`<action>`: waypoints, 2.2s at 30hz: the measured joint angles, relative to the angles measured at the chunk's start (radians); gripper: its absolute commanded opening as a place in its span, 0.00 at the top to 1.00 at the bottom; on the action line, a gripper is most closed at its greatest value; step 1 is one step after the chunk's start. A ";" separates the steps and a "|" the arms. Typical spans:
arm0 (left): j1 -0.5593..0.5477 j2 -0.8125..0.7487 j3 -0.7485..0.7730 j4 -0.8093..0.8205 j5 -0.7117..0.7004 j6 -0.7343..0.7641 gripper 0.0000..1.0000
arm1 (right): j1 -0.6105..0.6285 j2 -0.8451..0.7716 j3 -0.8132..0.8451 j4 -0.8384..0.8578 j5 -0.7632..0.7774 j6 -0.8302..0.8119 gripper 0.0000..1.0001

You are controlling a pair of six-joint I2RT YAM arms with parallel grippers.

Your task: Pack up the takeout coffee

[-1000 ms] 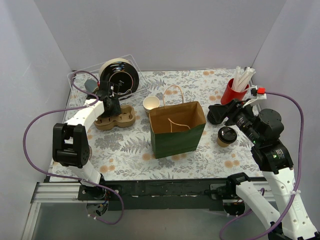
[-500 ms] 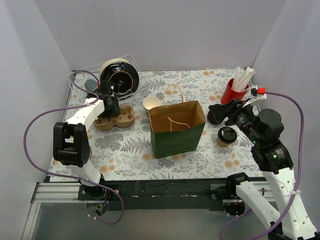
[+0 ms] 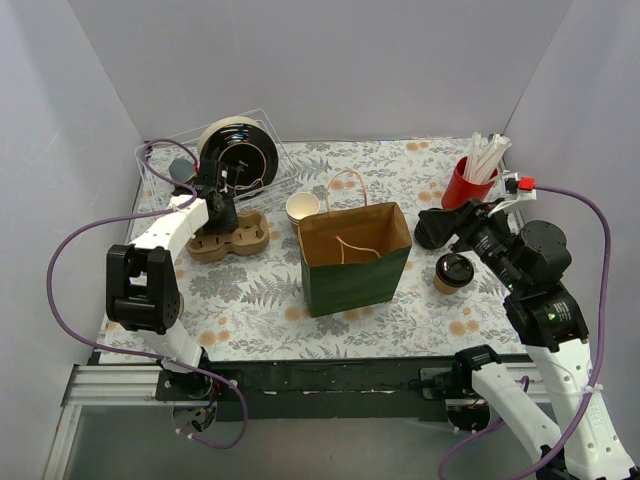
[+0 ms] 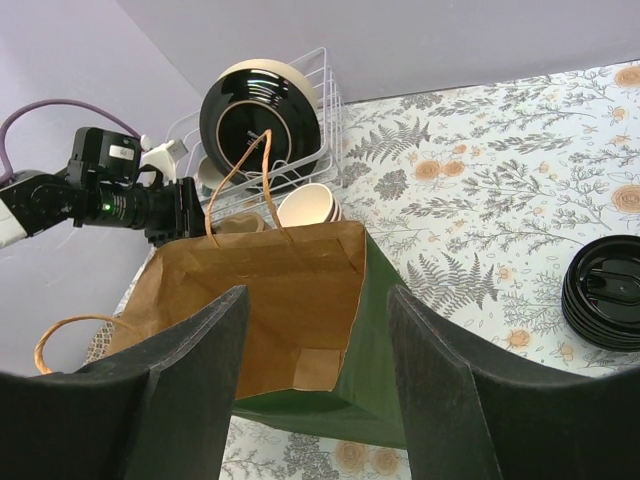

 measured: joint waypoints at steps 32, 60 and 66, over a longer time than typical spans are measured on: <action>0.000 0.000 0.049 -0.043 -0.001 -0.003 0.58 | 0.000 -0.012 0.000 0.002 0.008 0.000 0.35; 0.000 0.014 0.017 0.002 -0.003 -0.002 0.69 | 0.002 -0.014 0.000 0.003 0.015 -0.004 0.35; 0.000 0.013 0.028 -0.023 -0.008 -0.001 0.59 | 0.002 -0.014 0.000 0.017 0.015 -0.004 0.35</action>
